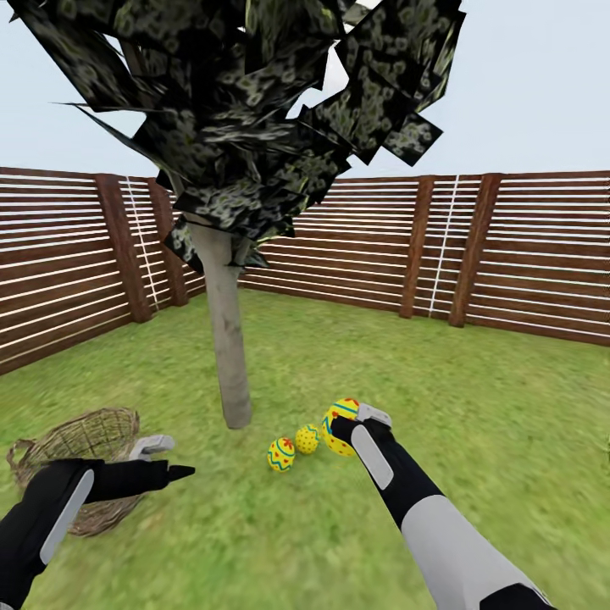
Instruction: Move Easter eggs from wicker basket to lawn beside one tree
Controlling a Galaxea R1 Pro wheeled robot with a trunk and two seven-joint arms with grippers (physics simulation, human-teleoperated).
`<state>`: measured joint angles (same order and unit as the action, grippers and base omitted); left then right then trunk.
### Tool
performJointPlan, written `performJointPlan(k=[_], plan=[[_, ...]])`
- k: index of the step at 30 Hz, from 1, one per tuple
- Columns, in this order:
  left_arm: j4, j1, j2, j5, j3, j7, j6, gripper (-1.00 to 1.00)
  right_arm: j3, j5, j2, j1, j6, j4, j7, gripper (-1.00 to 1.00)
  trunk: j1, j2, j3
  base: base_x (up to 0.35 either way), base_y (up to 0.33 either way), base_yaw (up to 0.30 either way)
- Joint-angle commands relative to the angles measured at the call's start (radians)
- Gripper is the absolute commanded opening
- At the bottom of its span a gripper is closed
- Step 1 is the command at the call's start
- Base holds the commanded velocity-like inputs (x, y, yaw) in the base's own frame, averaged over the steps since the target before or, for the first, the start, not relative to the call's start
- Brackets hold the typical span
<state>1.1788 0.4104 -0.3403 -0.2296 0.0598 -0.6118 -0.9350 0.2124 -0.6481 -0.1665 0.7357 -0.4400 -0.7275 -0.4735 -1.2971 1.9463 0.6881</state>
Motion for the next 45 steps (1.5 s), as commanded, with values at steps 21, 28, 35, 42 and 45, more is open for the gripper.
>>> performJointPlan(k=[21,28,35,42,45], plan=[[0.013,0.001,0.001,-0.005,-0.002,-0.009,-0.004,1.0,0.004,-0.009,-0.001,0.001,-0.003,0.0,-0.008,-1.0,-0.023,0.043,0.02,0.007,-0.063,0.192],[0.012,0.001,0.001,-0.005,0.001,-0.009,-0.004,1.0,0.004,-0.008,-0.001,0.001,-0.003,0.0,-0.008,-1.0,-0.05,0.092,0.042,0.0,0.0,0.0],[0.012,0.001,0.001,-0.006,0.002,-0.009,-0.004,1.0,0.05,-0.008,-0.004,0.001,-0.002,0.0,-0.008,-1.0,-0.077,0.141,0.064,0.0,0.0,0.194],[0.012,0.001,0.001,-0.006,0.002,-0.009,-0.004,1.0,0.061,-0.007,-0.003,0.001,-0.001,0.0,-0.008,-1.0,-0.103,0.19,0.086,0.0,0.0,0.288],[0.012,0.001,0.001,-0.007,0.002,-0.011,-0.004,1.0,0.061,-0.007,-0.004,0.001,0.0,0.0,-0.008,-1.0,-0.115,0.211,0.095,0.0,0.0,0.29]])
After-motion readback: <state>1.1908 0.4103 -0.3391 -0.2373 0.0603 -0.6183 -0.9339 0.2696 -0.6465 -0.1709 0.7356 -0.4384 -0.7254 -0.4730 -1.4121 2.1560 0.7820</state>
